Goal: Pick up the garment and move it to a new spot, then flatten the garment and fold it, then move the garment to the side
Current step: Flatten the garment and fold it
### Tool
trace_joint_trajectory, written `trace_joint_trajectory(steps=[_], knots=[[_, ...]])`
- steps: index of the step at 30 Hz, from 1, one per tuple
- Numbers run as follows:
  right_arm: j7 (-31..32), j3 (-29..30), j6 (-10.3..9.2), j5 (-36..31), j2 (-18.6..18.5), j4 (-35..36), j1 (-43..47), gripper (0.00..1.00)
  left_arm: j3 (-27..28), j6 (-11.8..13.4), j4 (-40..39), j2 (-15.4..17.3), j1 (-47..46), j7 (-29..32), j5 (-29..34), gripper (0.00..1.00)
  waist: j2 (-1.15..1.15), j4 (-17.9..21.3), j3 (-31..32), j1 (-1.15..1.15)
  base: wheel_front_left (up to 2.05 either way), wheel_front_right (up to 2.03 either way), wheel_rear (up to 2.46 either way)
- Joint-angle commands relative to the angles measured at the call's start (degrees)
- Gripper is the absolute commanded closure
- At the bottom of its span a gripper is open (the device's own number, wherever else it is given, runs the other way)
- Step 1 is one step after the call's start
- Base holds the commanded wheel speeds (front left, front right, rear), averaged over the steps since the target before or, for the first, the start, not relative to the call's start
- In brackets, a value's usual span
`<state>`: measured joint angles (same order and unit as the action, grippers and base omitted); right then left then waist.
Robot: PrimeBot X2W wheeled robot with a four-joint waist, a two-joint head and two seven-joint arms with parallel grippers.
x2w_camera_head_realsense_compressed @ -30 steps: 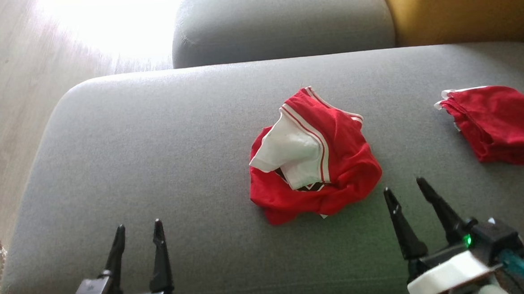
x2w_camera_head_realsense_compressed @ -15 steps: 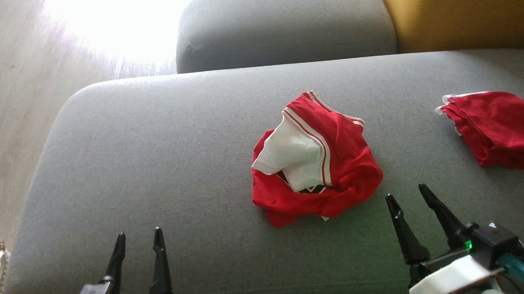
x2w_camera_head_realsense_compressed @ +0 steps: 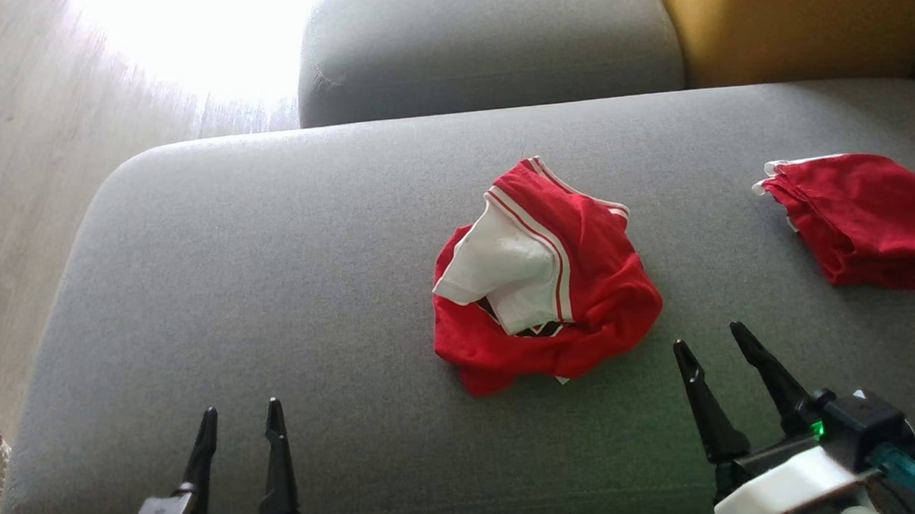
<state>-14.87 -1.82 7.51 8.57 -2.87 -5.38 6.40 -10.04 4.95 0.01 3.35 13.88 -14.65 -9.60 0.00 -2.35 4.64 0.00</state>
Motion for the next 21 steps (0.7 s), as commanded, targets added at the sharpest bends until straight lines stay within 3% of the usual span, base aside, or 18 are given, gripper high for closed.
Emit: trace_joint_trajectory(steps=[1,13,15,16,17,21], knots=[[-0.13,-1.22,-0.02,0.23,0.00,1.76,-2.05,0.00,2.48,-0.16,-1.75,-0.45,-2.88,-0.35,-0.01,0.00,0.00,0.04,-0.05,0.00,0.00,0.00,0.00],[-0.13,-1.29,-0.02,0.03,0.00,2.53,-2.53,0.00,1.55,-1.26,0.90,-0.46,-9.50,-0.35,0.71,0.00,0.00,0.66,-3.37,0.00,0.00,0.00,0.00],[-0.13,-1.48,-0.02,-0.11,0.00,2.74,-2.82,0.00,0.66,-2.28,2.03,-0.46,-12.99,-0.35,0.79,0.00,0.00,1.04,-4.61,0.00,0.00,0.00,0.00],[-0.13,-1.72,-0.02,-0.54,0.00,3.19,-3.94,0.00,-1.78,-5.39,6.13,-0.46,-21.62,-0.33,0.44,0.00,0.00,2.42,-8.13,0.00,0.00,0.00,0.00],[-0.13,-1.63,-0.02,-0.64,0.00,3.32,-4.32,0.00,-2.56,-6.48,7.56,-0.46,-24.15,-0.21,0.47,0.00,0.00,2.73,-8.95,0.00,0.00,0.00,0.00],[-0.13,-2.01,-0.02,-1.17,0.00,3.88,-6.23,0.00,-4.67,-9.15,13.84,-0.46,-34.39,4.03,-2.49,0.00,0.00,4.89,-12.97,0.00,0.00,0.00,0.00]])
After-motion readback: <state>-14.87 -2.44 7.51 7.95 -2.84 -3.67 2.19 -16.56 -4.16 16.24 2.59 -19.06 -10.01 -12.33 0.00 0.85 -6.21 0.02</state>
